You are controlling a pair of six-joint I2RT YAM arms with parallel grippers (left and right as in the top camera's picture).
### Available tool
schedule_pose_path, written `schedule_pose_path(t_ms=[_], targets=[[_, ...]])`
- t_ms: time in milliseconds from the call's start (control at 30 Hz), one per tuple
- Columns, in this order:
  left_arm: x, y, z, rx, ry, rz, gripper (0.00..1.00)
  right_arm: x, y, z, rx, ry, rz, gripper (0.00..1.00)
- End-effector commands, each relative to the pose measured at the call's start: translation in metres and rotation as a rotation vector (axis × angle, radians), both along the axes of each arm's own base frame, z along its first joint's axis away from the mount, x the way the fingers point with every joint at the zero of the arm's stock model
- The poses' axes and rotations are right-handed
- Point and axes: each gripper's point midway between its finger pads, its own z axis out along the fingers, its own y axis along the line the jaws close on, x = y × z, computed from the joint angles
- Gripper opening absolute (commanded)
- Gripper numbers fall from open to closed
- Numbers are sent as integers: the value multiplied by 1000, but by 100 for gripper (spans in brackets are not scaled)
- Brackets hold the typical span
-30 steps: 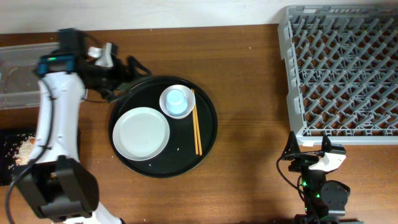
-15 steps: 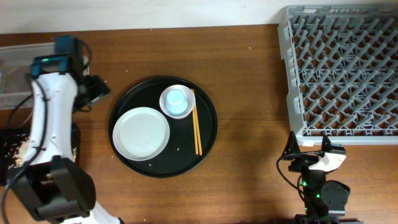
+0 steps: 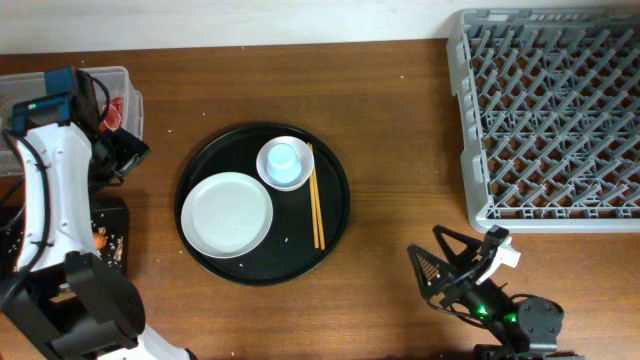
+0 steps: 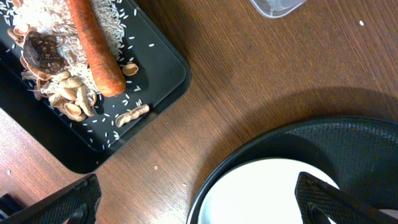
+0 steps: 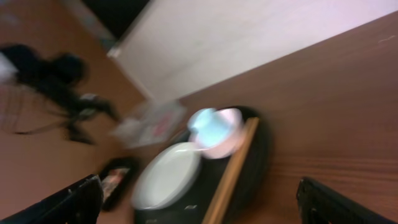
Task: Sort waste into correct bins and load items into the dishwasher rack
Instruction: 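Move the left gripper back and park it beside the bins, then reach the right gripper over the pink bowl and grasp the blue cup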
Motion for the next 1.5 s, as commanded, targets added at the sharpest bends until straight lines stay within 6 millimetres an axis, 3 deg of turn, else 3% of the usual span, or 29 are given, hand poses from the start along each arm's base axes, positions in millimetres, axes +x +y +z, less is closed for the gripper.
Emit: schedule_pose_path(t_ms=[0, 100, 167, 267, 400, 500, 600, 700, 833, 900, 1033, 1133, 1167, 1233, 1367, 1467], targets=[[0, 0, 5, -1, -18, 18, 99, -17, 18, 17, 208, 101, 153, 98], [0, 0, 5, -1, -18, 18, 99, -30, 21, 56, 333, 52, 219, 98], [0, 0, 5, -1, -18, 18, 99, -45, 25, 88, 315, -29, 264, 98], [0, 0, 5, -1, -18, 18, 99, -51, 18, 130, 269, -93, 177, 98], [0, 0, 5, -1, -18, 18, 99, -24, -14, 152, 25, 15, -124, 98], [0, 0, 5, -1, -18, 18, 99, 11, -26, 162, -108, 164, -179, 98], [0, 0, 5, -2, -18, 18, 99, 60, -40, 137, -317, 508, -174, 98], [0, 0, 5, -1, -18, 18, 99, 88, -34, 115, -522, 722, -169, 98], [0, 0, 5, -1, -18, 18, 99, 122, 40, 95, -688, 771, -47, 98], [0, 0, 5, -1, -18, 18, 99, 135, 122, 76, -694, 701, 146, 98], [0, 0, 5, -1, -18, 18, 99, 158, 196, 43, -707, 596, 246, 98], [0, 0, 5, -1, -18, 18, 99, 168, 228, 30, -680, 547, 293, 98], [0, 0, 5, -2, -18, 18, 99, 175, 234, 27, -675, 526, 285, 98], [0, 0, 5, -1, -18, 18, 99, 195, 223, 9, -737, 523, 176, 98], [0, 0, 5, -1, -18, 18, 99, 206, 219, -32, -819, 575, 125, 99], [0, 0, 5, -1, -18, 18, 99, 207, 228, -58, -854, 589, 132, 99]])
